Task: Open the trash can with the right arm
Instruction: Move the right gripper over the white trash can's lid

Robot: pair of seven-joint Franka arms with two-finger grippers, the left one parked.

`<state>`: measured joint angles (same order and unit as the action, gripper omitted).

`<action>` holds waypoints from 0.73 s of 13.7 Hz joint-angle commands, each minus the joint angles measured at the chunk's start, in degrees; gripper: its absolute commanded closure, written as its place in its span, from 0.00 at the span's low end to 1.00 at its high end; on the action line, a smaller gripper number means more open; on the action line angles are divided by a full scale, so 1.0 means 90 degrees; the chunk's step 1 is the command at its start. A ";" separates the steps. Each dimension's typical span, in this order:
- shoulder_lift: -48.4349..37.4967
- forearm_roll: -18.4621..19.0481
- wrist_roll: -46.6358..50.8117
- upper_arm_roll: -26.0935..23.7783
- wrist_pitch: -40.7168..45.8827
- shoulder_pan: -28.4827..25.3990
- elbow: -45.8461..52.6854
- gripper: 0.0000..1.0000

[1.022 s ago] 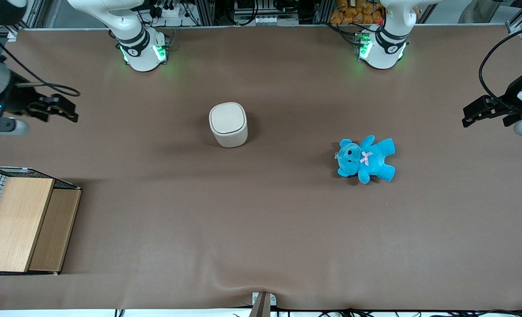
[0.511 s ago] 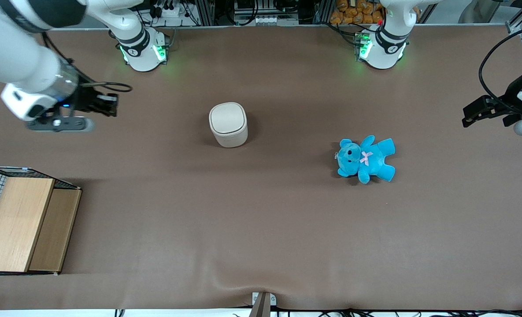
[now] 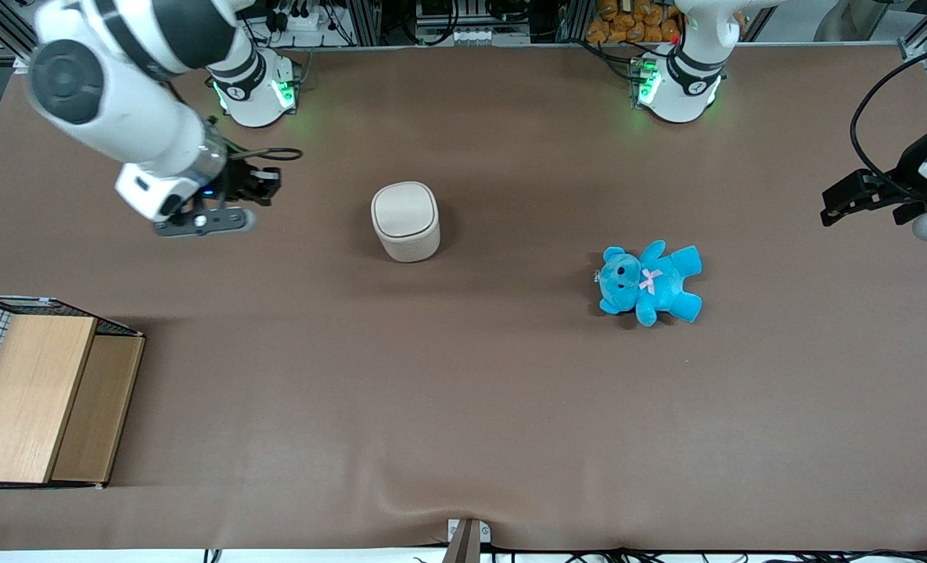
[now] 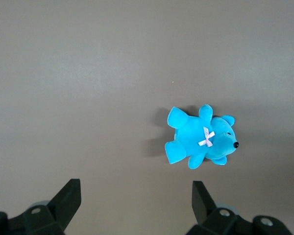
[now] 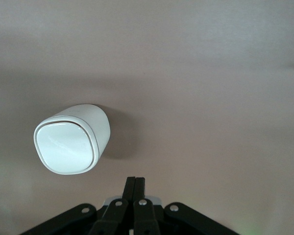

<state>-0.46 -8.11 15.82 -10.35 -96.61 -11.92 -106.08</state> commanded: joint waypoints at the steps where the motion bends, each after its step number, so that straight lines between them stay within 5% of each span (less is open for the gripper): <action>1: -0.0515 -0.0114 0.0534 -0.0382 -0.0670 0.0006 -0.0917 1.00; 10: -0.0242 -0.0114 0.1737 -0.1448 -0.3015 -0.0033 -0.2178 1.00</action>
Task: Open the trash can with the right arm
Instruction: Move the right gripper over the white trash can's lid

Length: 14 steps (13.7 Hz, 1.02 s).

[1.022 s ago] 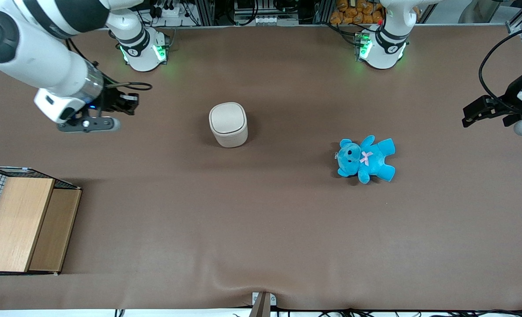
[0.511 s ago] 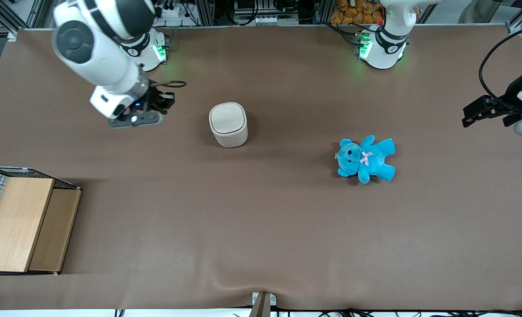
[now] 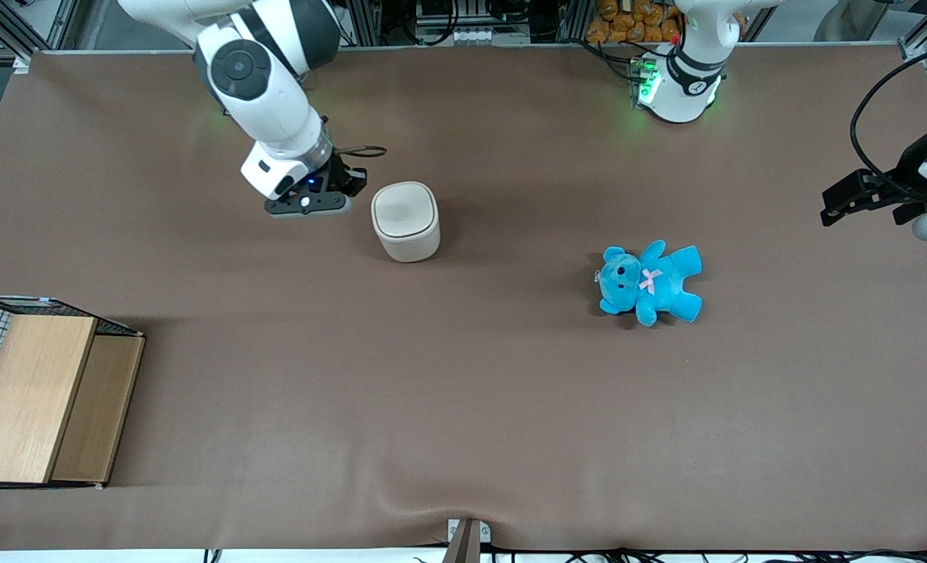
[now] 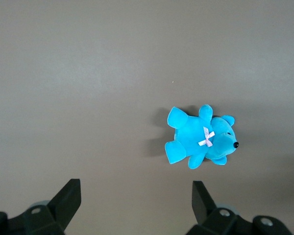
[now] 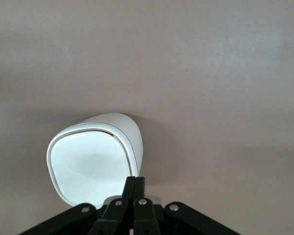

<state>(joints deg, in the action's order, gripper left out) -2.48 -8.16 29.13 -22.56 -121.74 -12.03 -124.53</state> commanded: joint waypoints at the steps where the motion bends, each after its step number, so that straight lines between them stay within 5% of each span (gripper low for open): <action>1: 0.0070 -0.0109 0.0288 -0.0168 -0.0339 -0.0030 -0.0138 1.00; 14: 0.1008 0.0212 0.0464 -0.0315 -0.1327 -0.0265 -0.0275 1.00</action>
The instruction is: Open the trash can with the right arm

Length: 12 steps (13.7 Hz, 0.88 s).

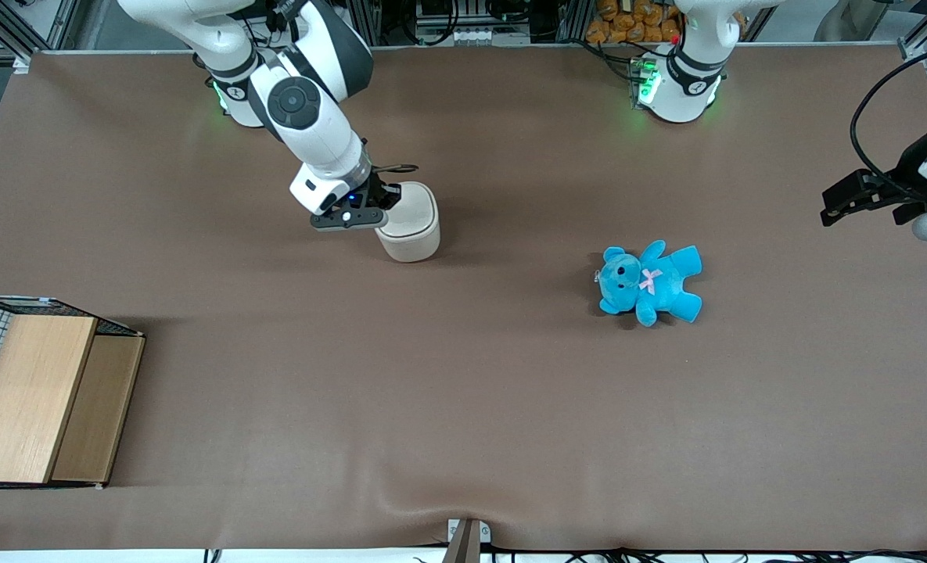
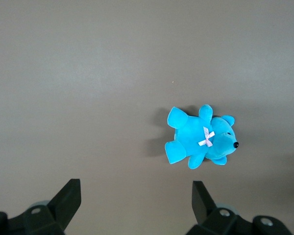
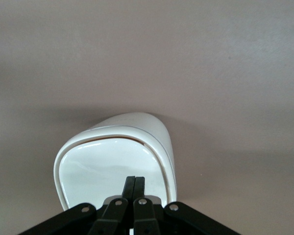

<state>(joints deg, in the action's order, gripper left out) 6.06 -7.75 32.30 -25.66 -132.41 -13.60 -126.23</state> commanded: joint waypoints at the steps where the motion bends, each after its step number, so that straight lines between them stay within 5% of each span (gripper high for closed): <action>1: 0.0069 0.0188 0.0112 0.0028 -0.0131 -0.0090 -0.0115 1.00; 12: 0.0225 0.0275 0.0122 0.0028 -0.0180 -0.0129 -0.0194 1.00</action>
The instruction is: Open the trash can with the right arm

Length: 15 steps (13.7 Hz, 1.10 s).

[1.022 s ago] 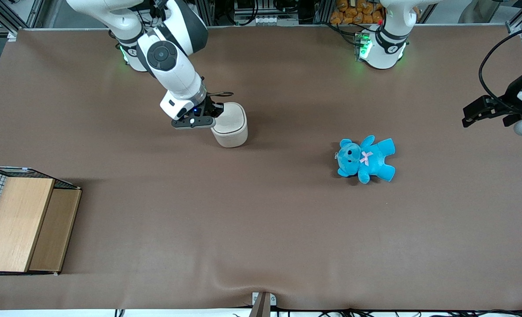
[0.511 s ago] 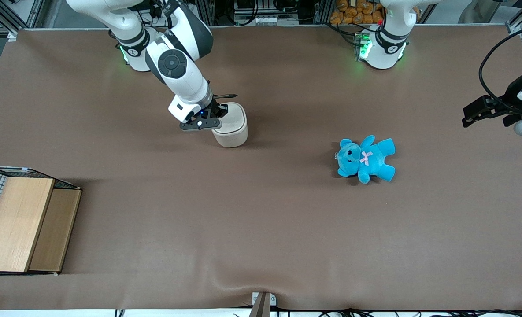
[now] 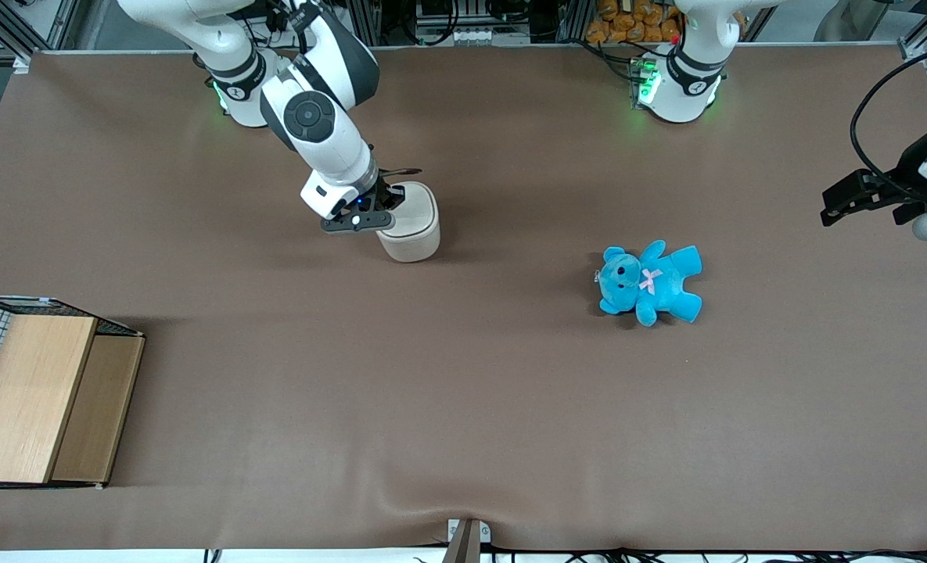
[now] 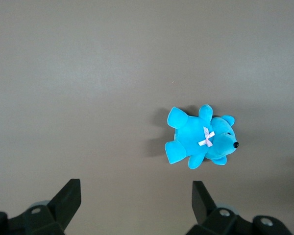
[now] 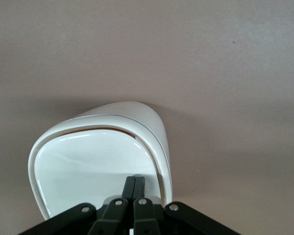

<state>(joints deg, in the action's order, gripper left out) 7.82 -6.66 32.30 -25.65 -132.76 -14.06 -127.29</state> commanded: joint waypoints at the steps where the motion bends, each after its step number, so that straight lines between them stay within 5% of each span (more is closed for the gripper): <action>1: 0.0078 0.0213 0.0122 0.0028 -0.0151 -0.0078 -0.0075 1.00; 15: 0.0235 0.0409 0.0297 0.0028 -0.0268 -0.0078 -0.0075 1.00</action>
<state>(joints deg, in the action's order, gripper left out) 8.70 -4.90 33.11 -25.66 -133.59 -14.16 -127.34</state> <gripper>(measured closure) 0.991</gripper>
